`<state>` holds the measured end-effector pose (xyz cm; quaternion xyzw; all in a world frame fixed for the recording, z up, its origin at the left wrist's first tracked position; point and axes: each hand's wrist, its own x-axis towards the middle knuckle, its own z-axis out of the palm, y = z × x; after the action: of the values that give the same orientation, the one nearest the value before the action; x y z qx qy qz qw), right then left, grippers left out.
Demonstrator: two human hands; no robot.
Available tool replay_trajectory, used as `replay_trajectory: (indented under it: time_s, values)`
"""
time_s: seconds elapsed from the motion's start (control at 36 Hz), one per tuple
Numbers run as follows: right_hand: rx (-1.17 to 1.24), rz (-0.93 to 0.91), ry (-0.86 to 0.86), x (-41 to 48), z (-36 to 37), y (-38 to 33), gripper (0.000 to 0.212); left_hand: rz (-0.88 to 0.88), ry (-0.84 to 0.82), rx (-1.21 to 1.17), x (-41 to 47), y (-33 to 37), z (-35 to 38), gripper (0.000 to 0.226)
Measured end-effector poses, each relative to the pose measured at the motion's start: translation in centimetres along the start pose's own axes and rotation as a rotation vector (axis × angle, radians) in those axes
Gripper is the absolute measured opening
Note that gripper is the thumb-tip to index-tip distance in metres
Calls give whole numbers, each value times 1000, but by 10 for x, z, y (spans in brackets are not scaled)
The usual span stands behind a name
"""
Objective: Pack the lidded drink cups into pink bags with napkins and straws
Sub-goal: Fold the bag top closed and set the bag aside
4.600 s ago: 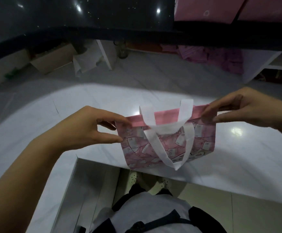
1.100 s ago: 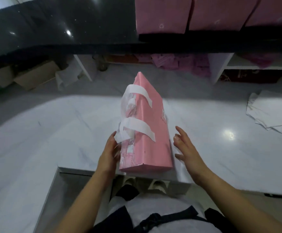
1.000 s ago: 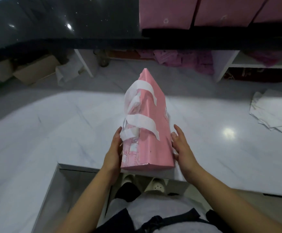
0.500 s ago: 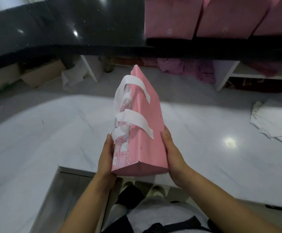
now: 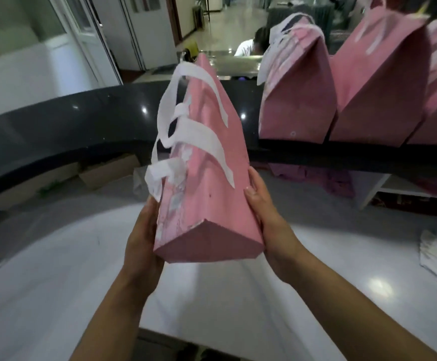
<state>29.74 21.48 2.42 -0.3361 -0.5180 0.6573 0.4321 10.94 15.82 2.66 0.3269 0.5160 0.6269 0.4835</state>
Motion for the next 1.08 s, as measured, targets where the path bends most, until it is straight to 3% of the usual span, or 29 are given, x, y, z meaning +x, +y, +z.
replay_trajectory:
  time_s: [0.17, 0.19, 0.28, 0.33, 0.39, 0.44, 0.5, 0.58, 0.75, 0.83, 0.92, 1.08]
  values:
    - [59, -134, 87, 75, 21, -36, 40, 115, -120, -89, 78, 51, 3, 41]
    - [62, -146, 113, 89, 22, -41, 44, 118, -133, -87, 93, 58, 4, 43]
    - [74, -173, 167, 120, 19, -53, 91, 111, -180, -100, 135, 71, 6, 69]
    - [72, -173, 183, 133, 18, -55, 84, 141, -267, -64, 158, 74, 8, 74]
    - [41, -183, 220, 144, 15, -52, 71, 193, -346, -7, 173, 74, 13, 57]
    - [-32, -192, 279, 151, 13, -48, 67, 196, -376, 14, 187, 67, 15, 52]
    - [-129, -185, 324, 157, 14, -46, 55, 189, -366, 66, 201, 56, 15, 62]
    - [-301, -246, 387, 157, 20, -45, 46, 166, -258, 140, 219, 42, 15, 73]
    - [-596, -395, 596, 161, 20, -33, 44, 177, -279, 71, 243, 37, 23, 55]
    - [-576, -380, 638, 164, 24, -37, 48, 171, -323, 88, 255, 41, 29, 44]
    - [-611, -360, 638, 167, 33, -43, 56, 152, -378, 131, 271, 42, 35, 56]
    - [-1023, -410, 679, 171, 40, -47, 74, 132, -450, 128, 295, 43, 51, 61]
